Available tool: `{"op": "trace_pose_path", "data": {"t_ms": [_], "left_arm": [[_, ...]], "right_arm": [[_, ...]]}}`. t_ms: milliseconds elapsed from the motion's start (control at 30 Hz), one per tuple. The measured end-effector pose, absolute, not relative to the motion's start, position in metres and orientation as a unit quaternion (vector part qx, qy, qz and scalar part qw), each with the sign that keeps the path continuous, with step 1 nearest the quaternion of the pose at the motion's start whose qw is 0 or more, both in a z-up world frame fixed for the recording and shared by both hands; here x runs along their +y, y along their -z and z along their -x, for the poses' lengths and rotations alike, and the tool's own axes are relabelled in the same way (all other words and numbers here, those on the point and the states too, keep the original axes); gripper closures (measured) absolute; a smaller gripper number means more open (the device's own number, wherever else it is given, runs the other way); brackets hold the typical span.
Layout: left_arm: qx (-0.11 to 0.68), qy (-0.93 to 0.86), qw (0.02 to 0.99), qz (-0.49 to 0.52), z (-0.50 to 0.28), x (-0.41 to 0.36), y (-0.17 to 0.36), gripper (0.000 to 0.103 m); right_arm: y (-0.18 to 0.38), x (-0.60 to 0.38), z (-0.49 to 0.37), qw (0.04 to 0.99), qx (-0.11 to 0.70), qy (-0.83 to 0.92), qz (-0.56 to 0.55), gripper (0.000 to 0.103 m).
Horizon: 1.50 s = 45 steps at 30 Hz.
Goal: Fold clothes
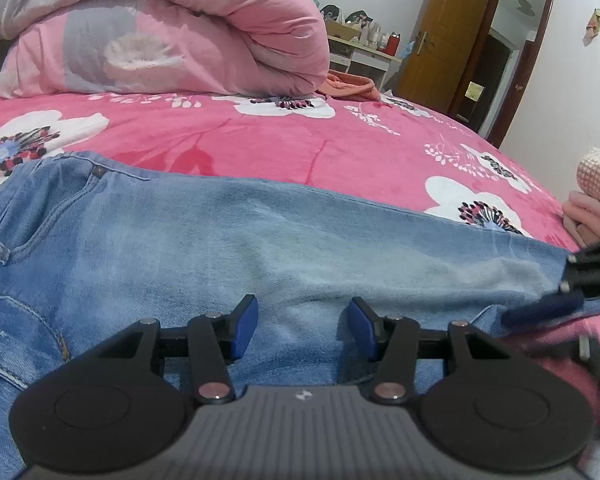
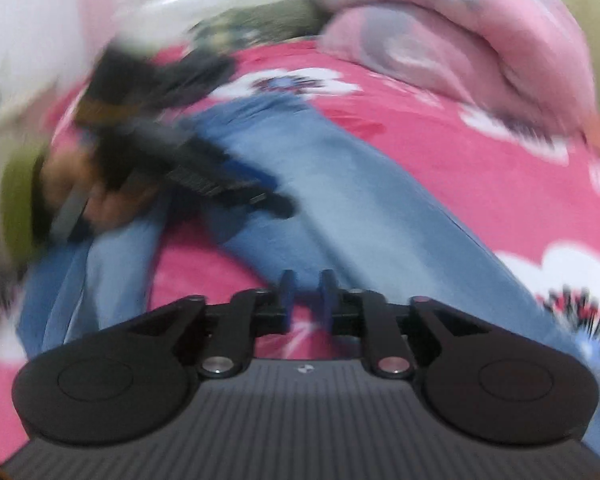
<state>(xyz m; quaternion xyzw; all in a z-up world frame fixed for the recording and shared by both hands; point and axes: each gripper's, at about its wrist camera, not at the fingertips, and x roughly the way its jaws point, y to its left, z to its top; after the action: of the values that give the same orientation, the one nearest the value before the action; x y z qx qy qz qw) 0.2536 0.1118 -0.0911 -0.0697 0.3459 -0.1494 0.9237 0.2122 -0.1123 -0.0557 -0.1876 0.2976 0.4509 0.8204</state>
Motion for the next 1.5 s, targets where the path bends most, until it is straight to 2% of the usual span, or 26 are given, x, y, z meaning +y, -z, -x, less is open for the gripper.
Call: {"op": "trace_pose_path", "data": {"t_ms": [133,200,467,533,633,667,800,967,1133,1400,1500], "left_arm": [[0.346,0.150,0.924,0.071,-0.254,0.112,0.091,0.051],[0.346,0.150,0.923,0.072,-0.253,0.112,0.091,0.051],[0.347,0.152,0.922,0.081,-0.254,0.114,0.091,0.051],[0.347,0.152,0.922,0.083,-0.254,0.114,0.091,0.051],[0.347,0.154,0.921,0.091,-0.254,0.117,0.091,0.051],[0.347,0.155,0.920,0.095,-0.255,0.118,0.091,0.051],[0.347,0.159,0.918,0.110,-0.256,0.122,0.091,0.052],[0.346,0.160,0.919,0.104,-0.255,0.122,0.090,0.051],[0.345,0.159,0.920,0.098,-0.254,0.119,0.090,0.051],[0.345,0.157,0.921,0.093,-0.253,0.117,0.090,0.051],[0.344,0.157,0.921,0.091,-0.253,0.117,0.090,0.051]], "right_arm": [[0.066,-0.081,-0.182,0.793,0.255,-0.468,0.295,0.072],[0.068,-0.075,-0.185,0.793,0.248,-0.456,0.319,0.070],[0.080,-0.072,-0.231,0.802,0.284,-0.448,0.276,0.069],[0.076,-0.077,-0.236,0.801,0.296,-0.454,0.256,0.071],[0.070,-0.083,-0.244,0.798,0.314,-0.463,0.225,0.101],[0.068,-0.086,-0.247,0.797,0.320,-0.465,0.214,0.102],[0.061,-0.094,-0.256,0.790,0.342,-0.477,0.176,0.103],[0.071,-0.092,-0.246,0.748,0.371,-0.506,0.217,0.103],[0.070,-0.098,-0.222,0.747,0.371,-0.489,0.255,0.103],[0.053,-0.175,-0.171,0.813,0.360,-0.369,0.271,0.099],[0.050,-0.186,-0.159,0.830,0.324,-0.319,0.323,0.097]]}}
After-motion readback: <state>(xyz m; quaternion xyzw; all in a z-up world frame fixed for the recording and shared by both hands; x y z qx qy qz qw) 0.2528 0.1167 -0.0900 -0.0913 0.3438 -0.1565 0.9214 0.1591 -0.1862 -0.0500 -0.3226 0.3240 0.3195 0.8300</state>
